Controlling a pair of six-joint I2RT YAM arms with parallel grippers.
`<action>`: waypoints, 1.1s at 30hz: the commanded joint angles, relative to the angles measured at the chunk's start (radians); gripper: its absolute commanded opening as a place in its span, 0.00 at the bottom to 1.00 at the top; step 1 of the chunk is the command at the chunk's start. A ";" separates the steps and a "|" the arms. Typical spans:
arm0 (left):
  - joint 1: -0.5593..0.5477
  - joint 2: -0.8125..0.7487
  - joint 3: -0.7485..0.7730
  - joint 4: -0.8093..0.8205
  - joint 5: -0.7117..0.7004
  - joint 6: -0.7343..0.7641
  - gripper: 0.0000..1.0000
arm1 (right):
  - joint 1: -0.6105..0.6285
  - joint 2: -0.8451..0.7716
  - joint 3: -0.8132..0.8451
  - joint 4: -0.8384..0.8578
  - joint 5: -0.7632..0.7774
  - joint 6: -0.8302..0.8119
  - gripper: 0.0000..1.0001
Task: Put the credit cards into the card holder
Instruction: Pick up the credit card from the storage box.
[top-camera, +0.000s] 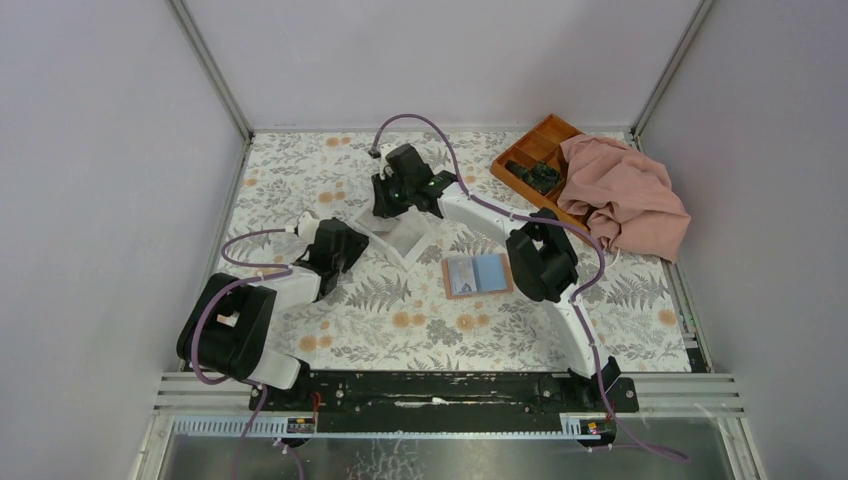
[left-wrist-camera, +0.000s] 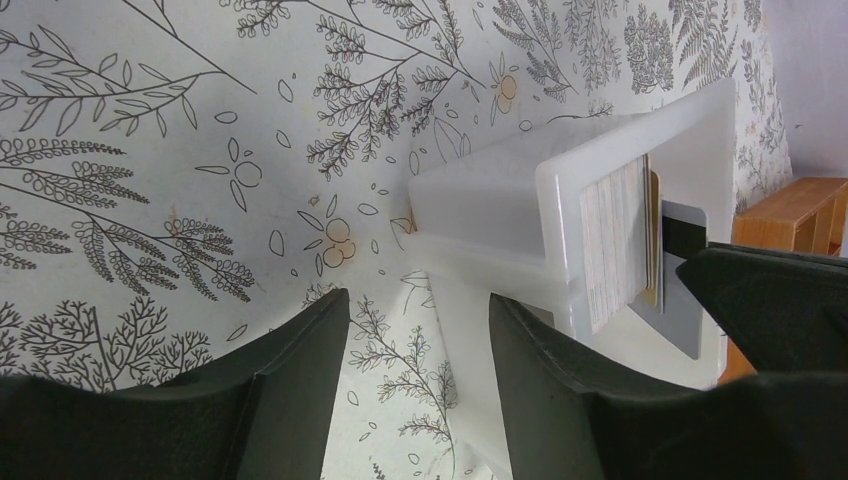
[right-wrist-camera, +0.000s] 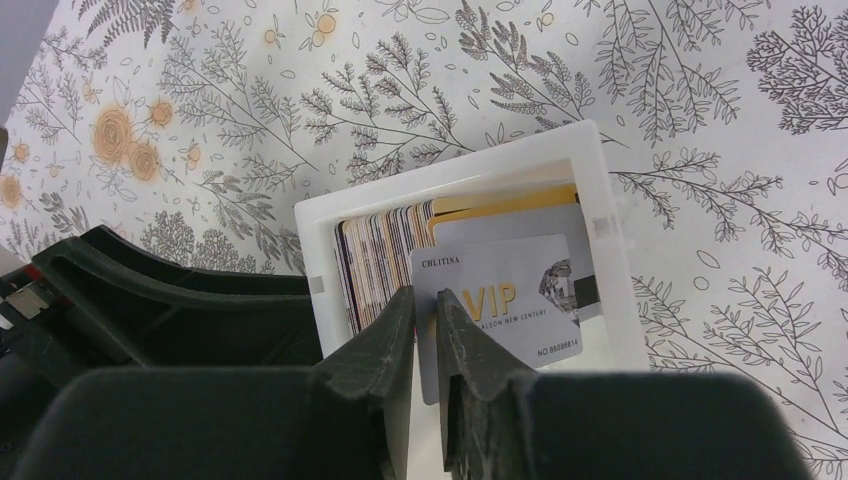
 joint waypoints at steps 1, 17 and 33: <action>0.010 -0.002 0.029 0.016 0.001 0.018 0.61 | 0.020 -0.072 0.011 -0.023 0.017 0.009 0.16; 0.011 -0.086 0.014 -0.047 -0.015 0.032 0.64 | 0.054 -0.160 -0.066 -0.038 0.256 -0.047 0.00; 0.010 -0.247 -0.004 -0.151 0.001 0.066 0.72 | 0.063 -0.340 -0.331 0.106 0.415 -0.058 0.00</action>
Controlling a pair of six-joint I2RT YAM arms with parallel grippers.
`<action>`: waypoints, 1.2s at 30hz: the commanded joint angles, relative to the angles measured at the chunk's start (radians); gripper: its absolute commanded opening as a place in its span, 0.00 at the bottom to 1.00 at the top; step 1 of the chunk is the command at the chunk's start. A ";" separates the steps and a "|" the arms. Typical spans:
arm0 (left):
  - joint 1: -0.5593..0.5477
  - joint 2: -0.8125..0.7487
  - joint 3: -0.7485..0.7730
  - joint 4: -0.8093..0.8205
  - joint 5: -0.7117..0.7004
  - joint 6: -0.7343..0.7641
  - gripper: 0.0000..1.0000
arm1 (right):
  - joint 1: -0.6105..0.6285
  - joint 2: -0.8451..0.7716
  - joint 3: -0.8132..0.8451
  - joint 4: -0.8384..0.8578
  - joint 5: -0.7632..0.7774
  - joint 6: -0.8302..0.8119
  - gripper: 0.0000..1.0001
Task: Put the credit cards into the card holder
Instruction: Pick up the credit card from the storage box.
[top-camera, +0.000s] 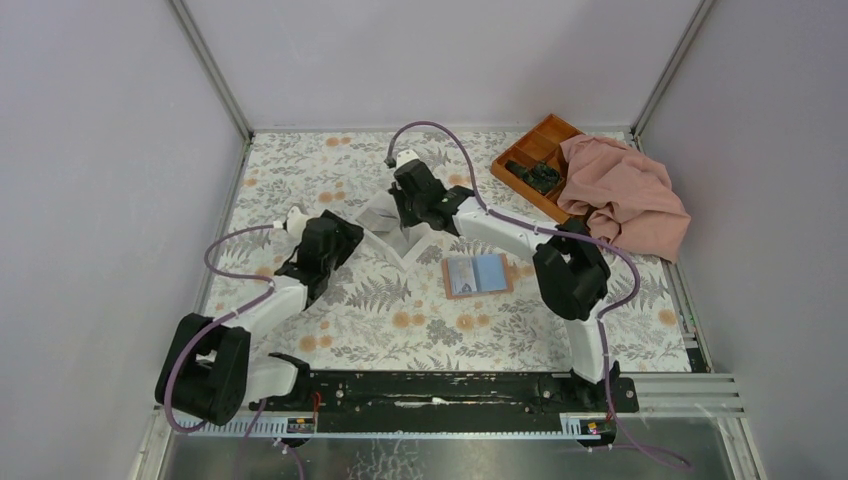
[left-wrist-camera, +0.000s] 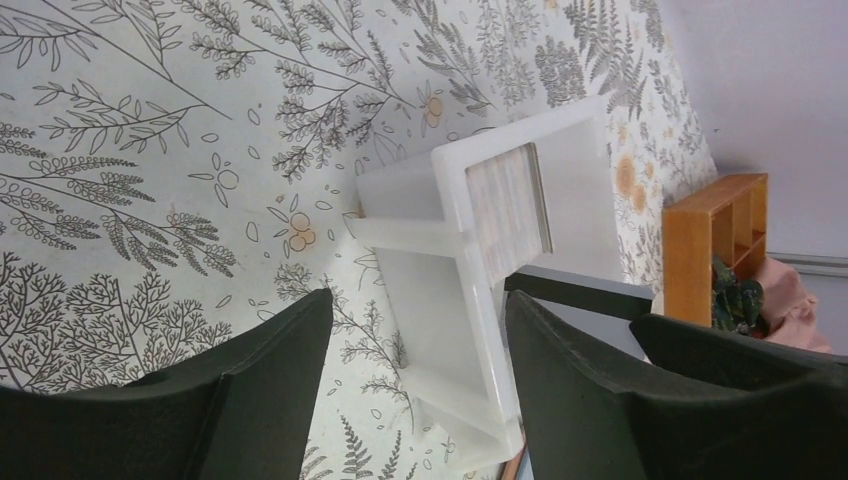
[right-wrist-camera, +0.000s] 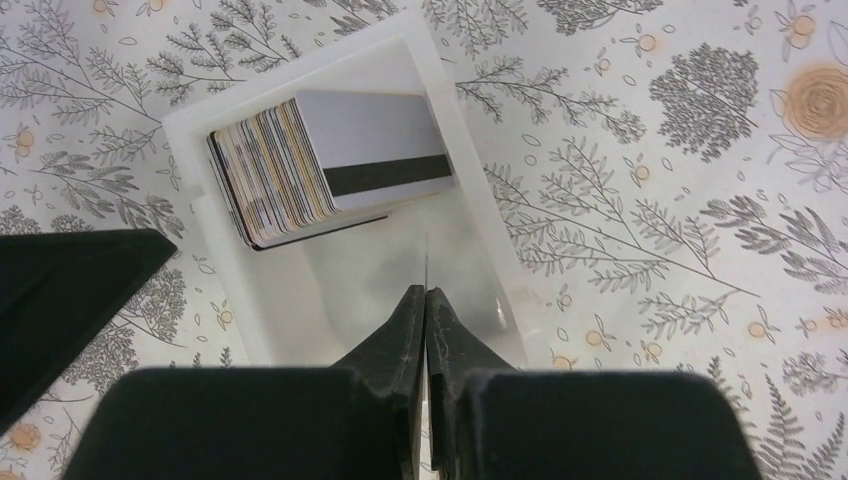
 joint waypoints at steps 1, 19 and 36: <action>0.007 -0.045 -0.004 -0.028 0.016 0.031 0.73 | 0.017 -0.126 -0.077 0.111 0.060 -0.009 0.00; -0.141 -0.160 -0.112 0.357 0.410 0.181 0.76 | 0.028 -0.652 -0.521 0.118 -0.005 0.109 0.00; -0.326 0.076 -0.145 0.880 0.816 0.257 0.74 | 0.027 -1.085 -0.843 -0.068 -0.216 0.252 0.00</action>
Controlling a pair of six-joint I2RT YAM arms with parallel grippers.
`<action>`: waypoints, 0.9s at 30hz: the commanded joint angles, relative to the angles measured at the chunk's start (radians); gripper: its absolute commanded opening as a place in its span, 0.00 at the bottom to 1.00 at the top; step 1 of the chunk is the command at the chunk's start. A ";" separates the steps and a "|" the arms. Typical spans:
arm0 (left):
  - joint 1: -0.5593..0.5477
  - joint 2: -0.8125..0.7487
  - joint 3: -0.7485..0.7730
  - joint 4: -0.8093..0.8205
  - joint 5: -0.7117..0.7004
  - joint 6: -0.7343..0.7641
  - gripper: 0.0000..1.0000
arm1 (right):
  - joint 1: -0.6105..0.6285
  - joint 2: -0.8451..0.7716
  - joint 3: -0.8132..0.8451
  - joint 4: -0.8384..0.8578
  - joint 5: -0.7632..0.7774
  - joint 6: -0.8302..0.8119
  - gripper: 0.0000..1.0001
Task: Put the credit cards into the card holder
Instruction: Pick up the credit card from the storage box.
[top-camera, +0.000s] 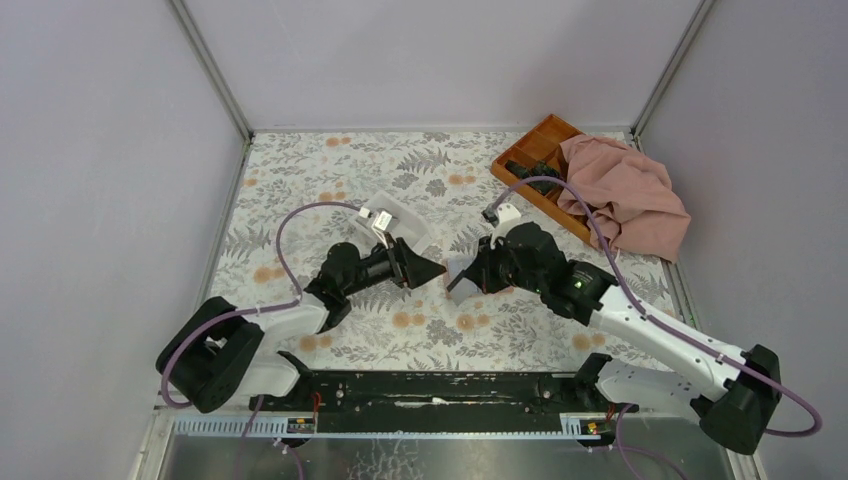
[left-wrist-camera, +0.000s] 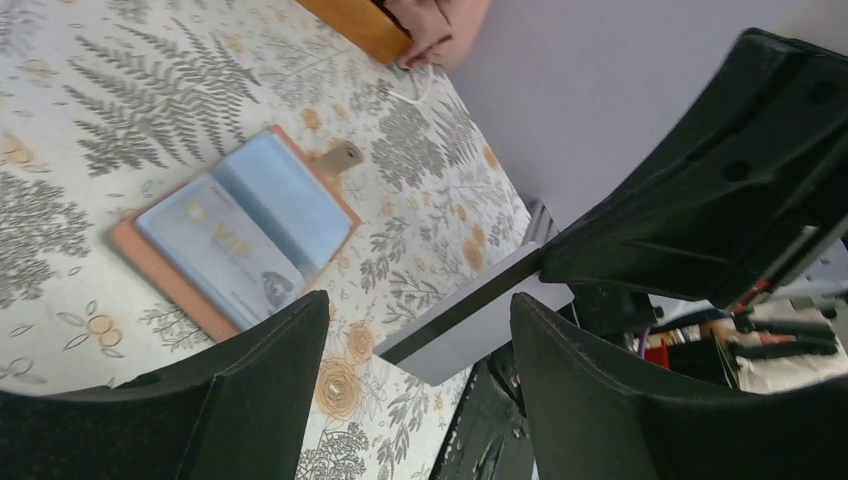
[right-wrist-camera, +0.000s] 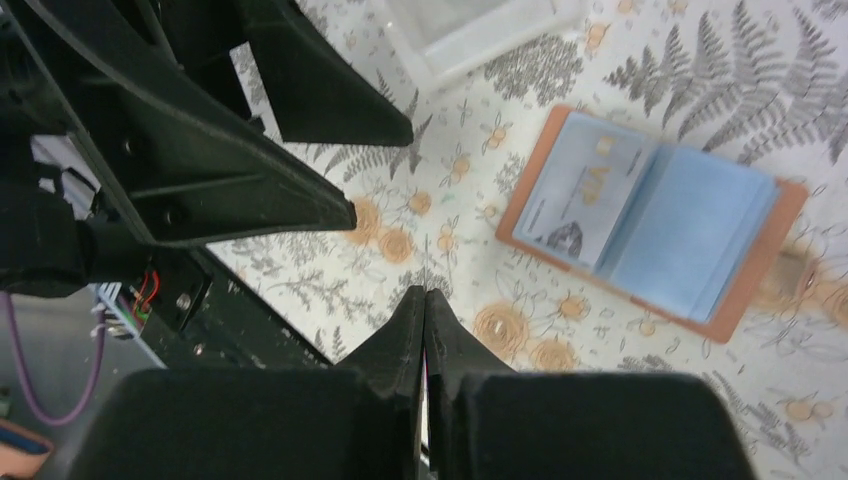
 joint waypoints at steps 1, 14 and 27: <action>-0.005 0.049 -0.018 0.222 0.160 0.031 0.73 | 0.006 -0.077 -0.029 -0.023 -0.068 0.057 0.00; -0.020 0.225 -0.009 0.455 0.381 -0.047 0.67 | -0.025 -0.076 -0.053 0.015 -0.172 0.098 0.00; -0.048 0.322 0.022 0.521 0.487 -0.082 0.34 | -0.133 -0.023 -0.081 0.094 -0.337 0.119 0.00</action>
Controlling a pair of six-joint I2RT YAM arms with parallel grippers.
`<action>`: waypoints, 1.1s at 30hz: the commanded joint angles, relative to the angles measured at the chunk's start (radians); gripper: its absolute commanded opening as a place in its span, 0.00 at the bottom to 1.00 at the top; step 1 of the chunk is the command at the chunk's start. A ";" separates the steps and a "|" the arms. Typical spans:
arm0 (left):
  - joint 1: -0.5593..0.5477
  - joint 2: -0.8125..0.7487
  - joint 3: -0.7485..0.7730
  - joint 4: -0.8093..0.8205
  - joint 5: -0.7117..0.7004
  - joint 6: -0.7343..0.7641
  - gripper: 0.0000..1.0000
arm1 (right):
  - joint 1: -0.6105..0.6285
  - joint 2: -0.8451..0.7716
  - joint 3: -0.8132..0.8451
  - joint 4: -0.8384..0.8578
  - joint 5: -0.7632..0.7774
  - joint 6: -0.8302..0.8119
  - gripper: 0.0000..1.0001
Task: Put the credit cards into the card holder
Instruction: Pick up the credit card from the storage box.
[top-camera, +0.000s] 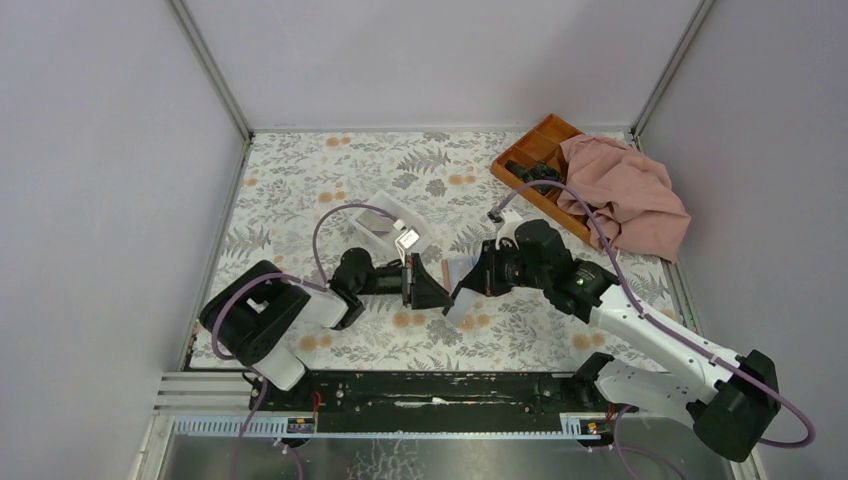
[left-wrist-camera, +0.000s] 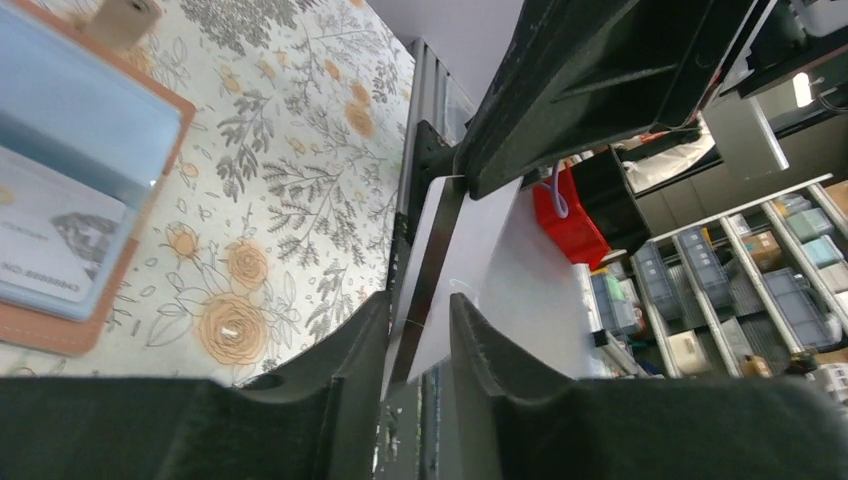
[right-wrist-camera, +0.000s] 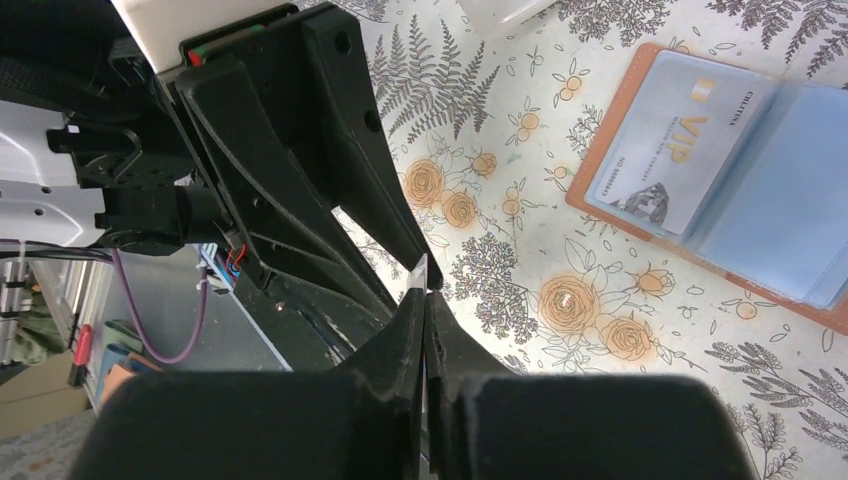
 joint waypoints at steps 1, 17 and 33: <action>-0.010 0.042 0.025 0.144 0.068 -0.033 0.30 | -0.050 0.017 -0.006 0.077 -0.098 0.010 0.00; -0.010 0.199 0.031 0.275 -0.092 -0.116 0.00 | -0.134 0.034 -0.027 0.073 -0.093 -0.045 0.37; -0.076 0.199 0.149 -0.219 -0.638 -0.059 0.00 | -0.142 0.001 -0.094 0.102 0.379 -0.079 0.39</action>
